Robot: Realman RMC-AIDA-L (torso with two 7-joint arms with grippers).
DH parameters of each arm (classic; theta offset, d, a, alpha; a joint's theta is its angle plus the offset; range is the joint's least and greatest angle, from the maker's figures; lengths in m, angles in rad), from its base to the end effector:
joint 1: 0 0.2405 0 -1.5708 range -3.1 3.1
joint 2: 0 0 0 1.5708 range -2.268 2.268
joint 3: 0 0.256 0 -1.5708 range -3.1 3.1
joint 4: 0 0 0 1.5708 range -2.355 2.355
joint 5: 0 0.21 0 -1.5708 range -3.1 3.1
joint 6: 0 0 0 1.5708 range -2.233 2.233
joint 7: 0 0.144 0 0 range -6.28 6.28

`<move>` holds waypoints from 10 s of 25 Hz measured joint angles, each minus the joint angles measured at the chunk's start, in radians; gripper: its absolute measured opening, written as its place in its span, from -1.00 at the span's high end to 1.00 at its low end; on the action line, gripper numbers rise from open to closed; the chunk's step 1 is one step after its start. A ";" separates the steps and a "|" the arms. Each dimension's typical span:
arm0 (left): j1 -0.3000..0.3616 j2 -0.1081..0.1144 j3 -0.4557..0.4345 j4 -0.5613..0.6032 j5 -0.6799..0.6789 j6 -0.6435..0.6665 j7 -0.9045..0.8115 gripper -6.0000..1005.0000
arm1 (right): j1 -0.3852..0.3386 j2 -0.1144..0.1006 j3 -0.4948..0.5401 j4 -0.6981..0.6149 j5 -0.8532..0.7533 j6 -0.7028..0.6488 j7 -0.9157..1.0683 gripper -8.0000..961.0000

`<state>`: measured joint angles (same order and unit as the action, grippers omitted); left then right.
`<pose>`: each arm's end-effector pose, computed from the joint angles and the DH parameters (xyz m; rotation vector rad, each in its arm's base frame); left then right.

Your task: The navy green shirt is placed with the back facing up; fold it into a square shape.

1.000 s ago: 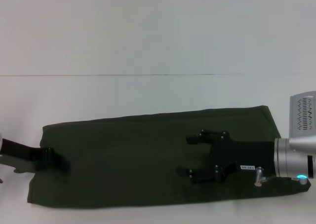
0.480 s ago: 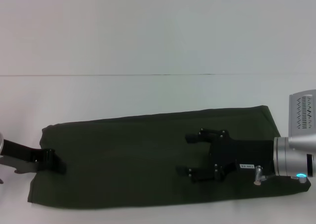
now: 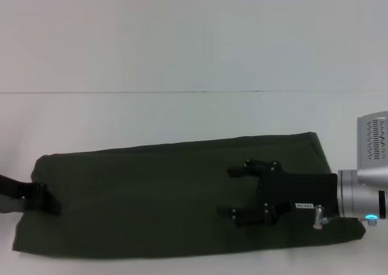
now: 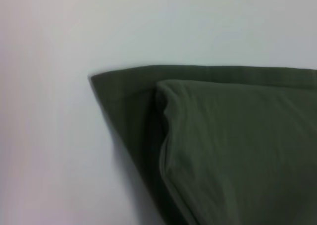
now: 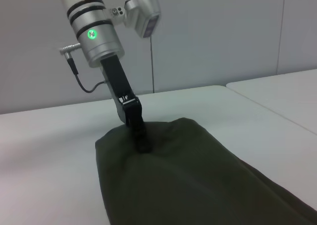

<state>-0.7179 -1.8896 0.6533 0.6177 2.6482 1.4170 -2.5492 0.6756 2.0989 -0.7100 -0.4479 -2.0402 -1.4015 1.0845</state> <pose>-0.3186 0.3753 0.0636 -2.0669 -1.8631 0.0686 0.2364 0.3489 -0.0516 -2.8152 0.2876 0.6011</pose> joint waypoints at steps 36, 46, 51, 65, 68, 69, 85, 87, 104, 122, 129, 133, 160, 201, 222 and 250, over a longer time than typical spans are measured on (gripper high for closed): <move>-0.017 0.109 -0.164 0.150 0.038 0.329 0.008 0.81 | -0.004 0.001 -0.010 0.004 -0.002 0.018 -0.002 -0.93; -0.077 0.020 -0.165 0.125 -0.196 0.406 -0.006 0.81 | -0.032 0.000 -0.005 0.001 -0.001 0.033 -0.005 -0.93; -0.093 -0.034 -0.167 0.076 -0.290 0.376 -0.015 0.82 | -0.045 -0.001 -0.002 0.000 0.000 0.034 -0.007 -0.93; -0.081 -0.188 -0.170 -0.028 -0.475 0.240 -0.006 0.80 | -0.062 -0.002 0.005 -0.002 0.000 0.043 -0.009 -0.93; -0.075 -0.204 -0.169 -0.060 -0.514 0.204 0.011 0.79 | -0.066 -0.002 0.006 -0.002 0.000 0.043 -0.009 -0.93; -0.074 -0.208 -0.168 -0.077 -0.533 0.191 0.022 0.79 | -0.066 -0.002 0.006 -0.002 0.000 0.043 -0.010 -0.93; -0.056 -0.269 -0.169 -0.134 -0.612 0.088 0.119 0.73 | -0.073 0.000 0.006 0.005 0.000 0.044 -0.021 -0.93; -0.059 -0.273 -0.167 -0.153 -0.613 0.080 0.138 0.73 | -0.075 0.000 0.006 0.004 0.000 0.044 -0.021 -0.93; -0.010 -0.273 -0.172 -0.283 -0.830 0.006 0.401 -0.16 | -0.255 -0.008 0.099 -0.123 0.005 -0.015 -0.005 -0.93; 0.153 -0.151 -0.001 -0.251 -0.841 0.236 0.514 -0.92 | -0.286 -0.014 0.194 -0.455 -0.006 -0.124 0.557 -0.92; 0.203 -0.138 0.090 -0.176 -0.814 0.248 0.676 -0.91 | -0.179 -0.013 0.016 -0.692 -0.113 -0.187 0.967 -0.92; 0.238 -0.137 0.085 -0.099 -0.754 0.269 0.769 -0.89 | -0.094 -0.014 -0.093 -0.800 -0.266 -0.191 1.177 -0.91; 0.250 -0.144 0.034 -0.066 -0.659 0.242 0.799 -0.89 | 0.160 0.010 -0.645 -0.924 -0.595 -0.225 1.676 -0.89; 0.261 -0.144 0.033 -0.046 -0.652 0.208 0.782 -0.88 | 0.232 0.008 -0.974 -0.625 -0.582 0.132 1.682 -0.87; 0.261 -0.151 0.038 -0.046 -0.653 0.200 0.785 -0.88 | 0.257 0.010 -1.005 -0.543 -0.647 0.195 1.691 -0.85; 0.258 -0.152 0.039 -0.045 -0.653 0.202 0.785 -0.87 | 0.252 0.009 -1.011 -0.528 -0.647 0.217 1.696 0.41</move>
<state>-0.4596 -2.0416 0.6919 0.5722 1.9956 1.6194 -1.7640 0.9276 2.1075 -1.7206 -0.9755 -2.6876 -1.1848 2.7803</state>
